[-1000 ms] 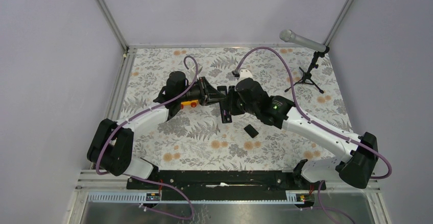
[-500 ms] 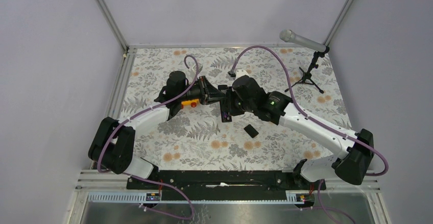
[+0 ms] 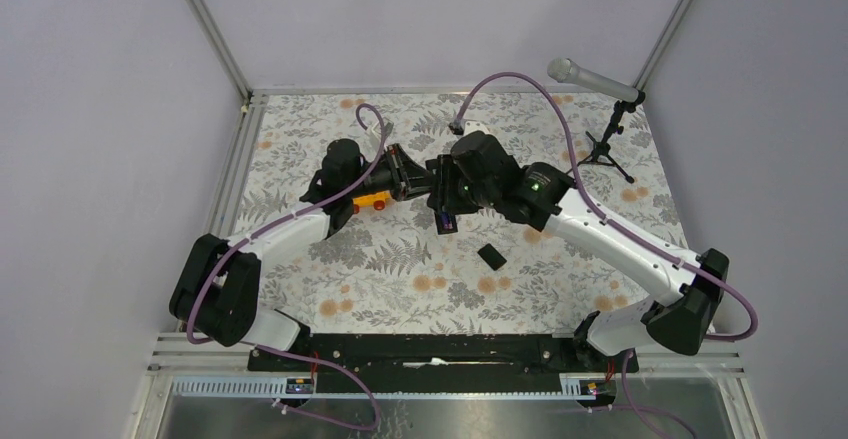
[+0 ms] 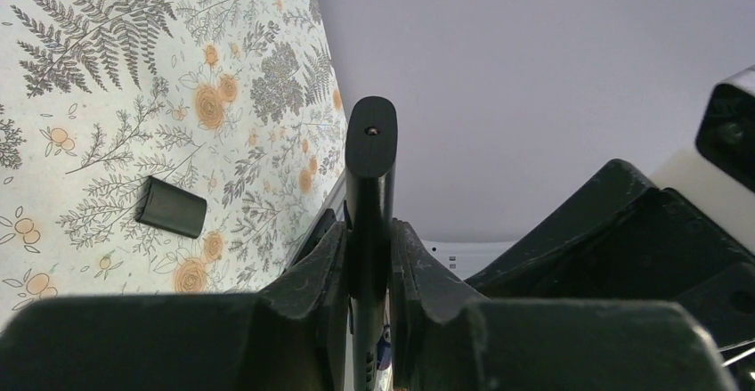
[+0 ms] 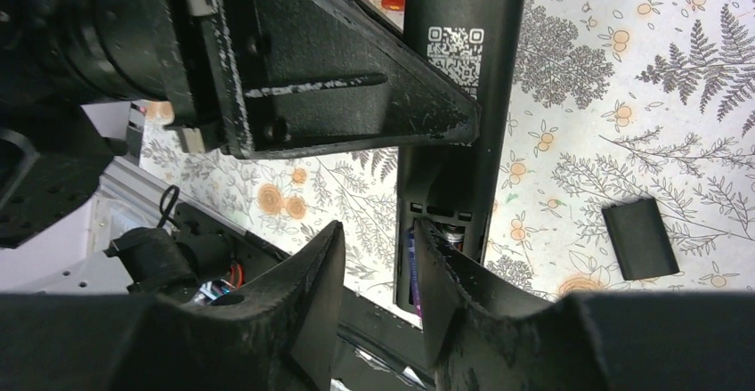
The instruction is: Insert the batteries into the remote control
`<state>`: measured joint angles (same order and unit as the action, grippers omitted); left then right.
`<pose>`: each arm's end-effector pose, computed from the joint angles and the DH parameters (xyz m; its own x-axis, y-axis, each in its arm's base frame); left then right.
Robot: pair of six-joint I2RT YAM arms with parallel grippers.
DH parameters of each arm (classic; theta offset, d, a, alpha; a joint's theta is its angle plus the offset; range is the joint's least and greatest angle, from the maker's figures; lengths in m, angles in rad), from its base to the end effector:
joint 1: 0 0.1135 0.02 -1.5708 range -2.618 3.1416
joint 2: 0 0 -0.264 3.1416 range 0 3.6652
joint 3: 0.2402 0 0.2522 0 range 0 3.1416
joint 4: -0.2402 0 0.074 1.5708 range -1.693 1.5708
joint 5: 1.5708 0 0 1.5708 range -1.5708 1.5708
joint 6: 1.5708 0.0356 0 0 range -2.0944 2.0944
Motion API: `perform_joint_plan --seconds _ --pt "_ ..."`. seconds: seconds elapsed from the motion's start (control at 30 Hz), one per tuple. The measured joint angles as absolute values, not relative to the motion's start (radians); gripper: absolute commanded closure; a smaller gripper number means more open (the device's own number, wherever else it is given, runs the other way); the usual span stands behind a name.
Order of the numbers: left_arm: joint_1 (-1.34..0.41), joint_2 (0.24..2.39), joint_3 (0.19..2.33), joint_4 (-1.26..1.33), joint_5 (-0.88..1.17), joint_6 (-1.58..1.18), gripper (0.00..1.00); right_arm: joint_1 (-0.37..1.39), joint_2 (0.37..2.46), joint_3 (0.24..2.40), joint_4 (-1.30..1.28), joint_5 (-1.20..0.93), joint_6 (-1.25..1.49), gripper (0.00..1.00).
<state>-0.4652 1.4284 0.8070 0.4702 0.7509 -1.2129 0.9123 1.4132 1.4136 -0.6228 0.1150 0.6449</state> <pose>0.2711 -0.1633 0.2659 -0.9190 -0.3049 -0.2501 0.2000 0.1862 -0.9620 0.1944 0.2445 0.3706 -0.7231 0.0413 -0.6895 -0.3678 0.8219 0.4349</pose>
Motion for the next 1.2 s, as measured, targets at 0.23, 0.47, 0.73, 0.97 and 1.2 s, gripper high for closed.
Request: perform_joint_plan --seconds 0.23,0.47,0.73,0.97,1.2 --pt "-0.465 1.428 0.807 0.465 0.744 -1.215 1.00 0.908 1.423 1.443 -0.659 0.140 0.667 0.59" --pt "-0.465 1.428 0.807 0.435 0.733 -1.227 1.00 0.907 1.437 1.443 -0.670 0.142 0.655 0.59" --pt "-0.456 1.428 0.807 0.390 0.728 -1.230 1.00 0.907 1.436 1.443 -0.701 0.128 0.609 0.63" --pt "-0.453 1.428 0.830 0.254 0.707 -1.174 1.00 0.907 1.443 1.443 -0.728 0.108 0.573 0.65" --pt "-0.453 1.428 0.855 0.187 0.695 -1.147 1.00 0.907 1.502 1.443 -0.729 0.068 0.549 0.65"
